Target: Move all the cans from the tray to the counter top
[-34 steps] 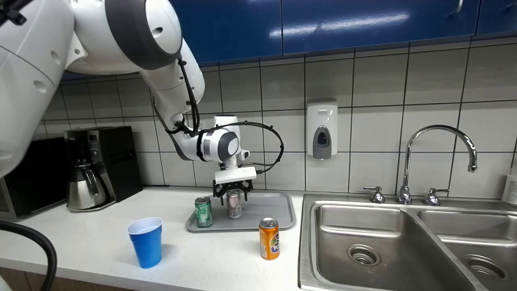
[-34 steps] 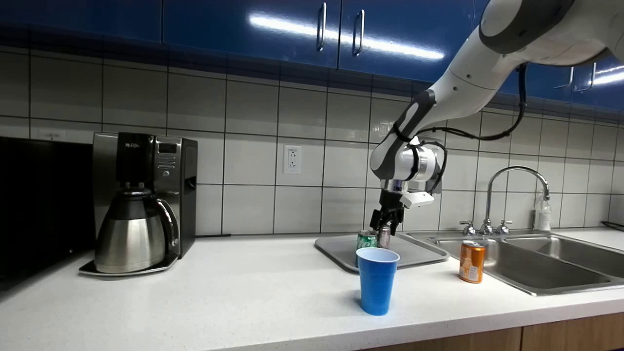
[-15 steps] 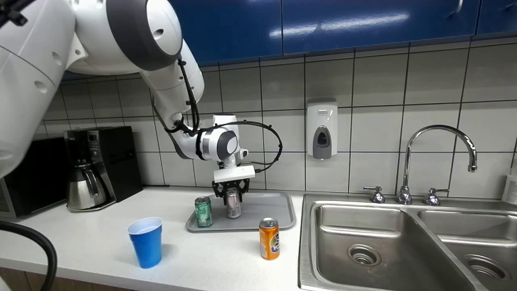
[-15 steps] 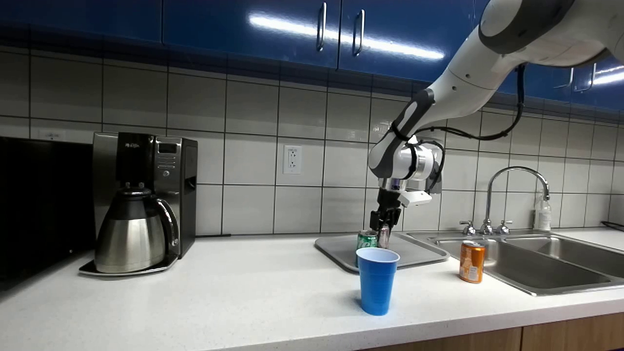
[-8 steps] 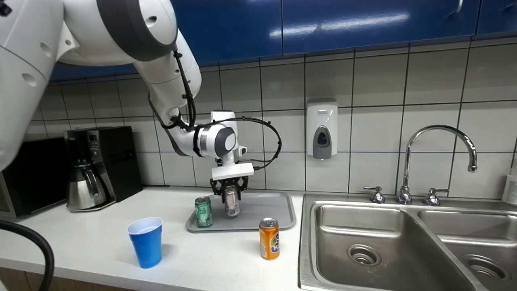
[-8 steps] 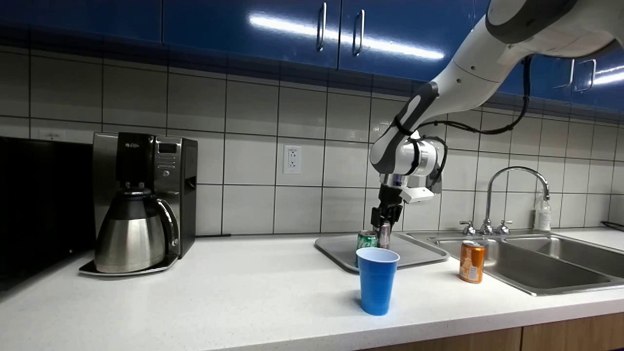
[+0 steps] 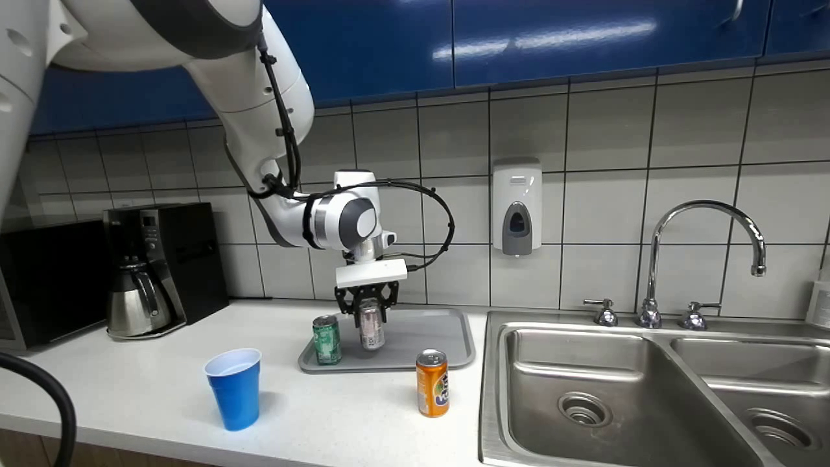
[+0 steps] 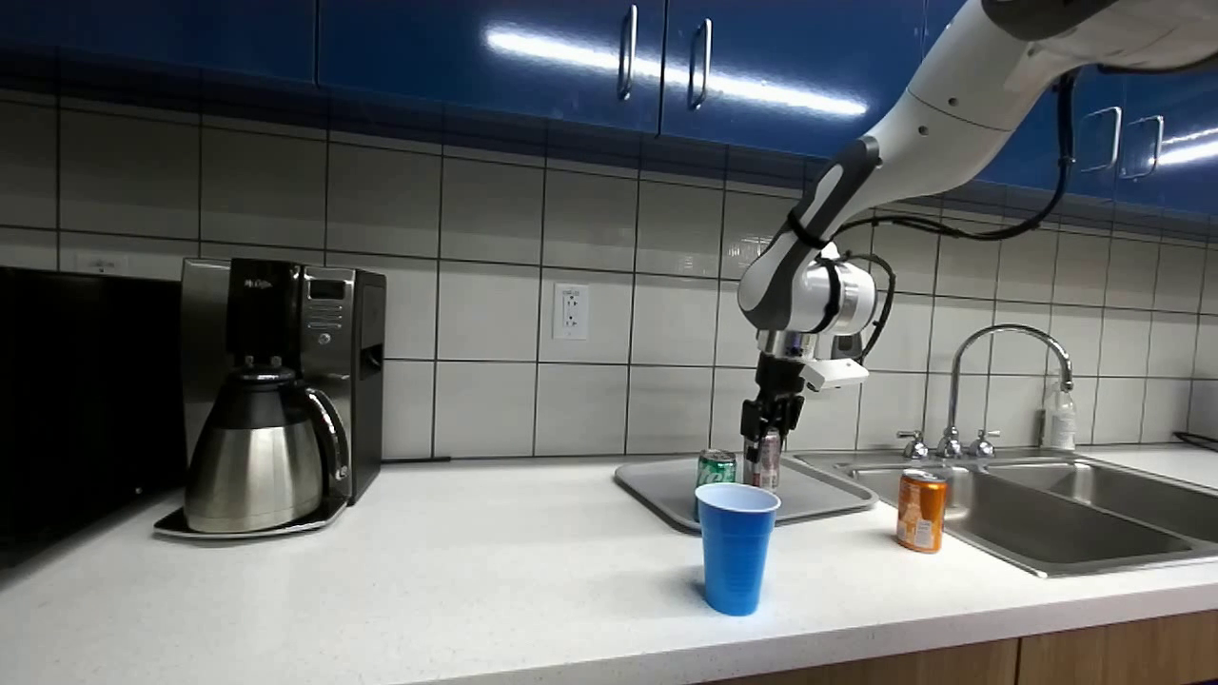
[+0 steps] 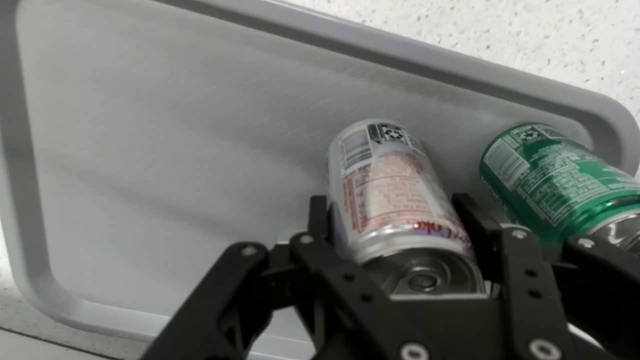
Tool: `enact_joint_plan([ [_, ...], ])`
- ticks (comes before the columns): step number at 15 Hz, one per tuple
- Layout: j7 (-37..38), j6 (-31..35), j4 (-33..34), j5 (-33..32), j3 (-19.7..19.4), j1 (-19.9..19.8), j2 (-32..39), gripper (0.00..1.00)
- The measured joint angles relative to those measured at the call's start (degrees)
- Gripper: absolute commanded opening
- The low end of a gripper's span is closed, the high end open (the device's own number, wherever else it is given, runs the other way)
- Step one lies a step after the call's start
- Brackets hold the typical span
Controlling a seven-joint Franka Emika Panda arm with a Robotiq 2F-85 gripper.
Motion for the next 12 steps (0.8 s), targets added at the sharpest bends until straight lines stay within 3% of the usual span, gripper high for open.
enact_joint_plan([
  [12,-3.7,2.2,-12.3,1.9,-0.4,-2.6,-8.6,0.38],
])
